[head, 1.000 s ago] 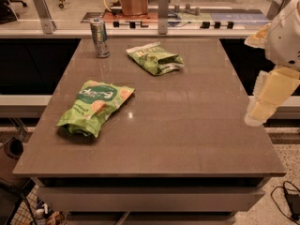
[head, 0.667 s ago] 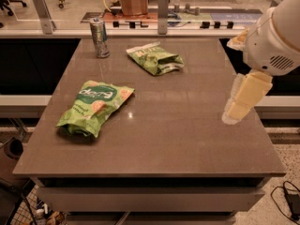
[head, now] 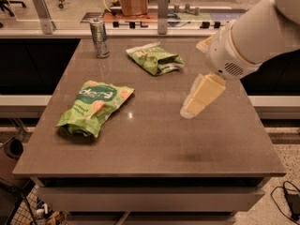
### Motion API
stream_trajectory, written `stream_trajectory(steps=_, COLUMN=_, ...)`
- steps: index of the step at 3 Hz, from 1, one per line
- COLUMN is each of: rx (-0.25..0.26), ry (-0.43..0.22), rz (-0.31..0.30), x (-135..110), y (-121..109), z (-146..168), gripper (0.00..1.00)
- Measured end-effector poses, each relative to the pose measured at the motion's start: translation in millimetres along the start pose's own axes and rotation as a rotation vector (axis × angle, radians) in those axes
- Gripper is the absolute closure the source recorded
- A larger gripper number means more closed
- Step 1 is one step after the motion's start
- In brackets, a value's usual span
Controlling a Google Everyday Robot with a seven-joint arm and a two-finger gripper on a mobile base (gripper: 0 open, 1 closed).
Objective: Pick green rice chip bag
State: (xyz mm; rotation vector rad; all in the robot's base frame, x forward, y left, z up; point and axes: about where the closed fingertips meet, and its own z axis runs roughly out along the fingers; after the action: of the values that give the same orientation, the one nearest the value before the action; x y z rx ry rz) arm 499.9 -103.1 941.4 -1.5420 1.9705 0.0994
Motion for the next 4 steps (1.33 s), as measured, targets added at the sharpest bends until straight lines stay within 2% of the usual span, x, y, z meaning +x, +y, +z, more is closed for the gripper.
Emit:
stream_trajectory(steps=2, rx=-0.061, ry=-0.196, rz=0.111, x=-46.2, y=31.1, z=58.8, gripper=0.00)
stream_trajectory(steps=3, rx=-0.082, ry=-0.265, rz=0.112, x=-71.9, y=36.9, z=77.3, gripper=0.00)
stream_trajectory(steps=4, rx=-0.081, ry=-0.265, rz=0.111, x=-72.2, y=36.9, z=77.0, gripper=0.00)
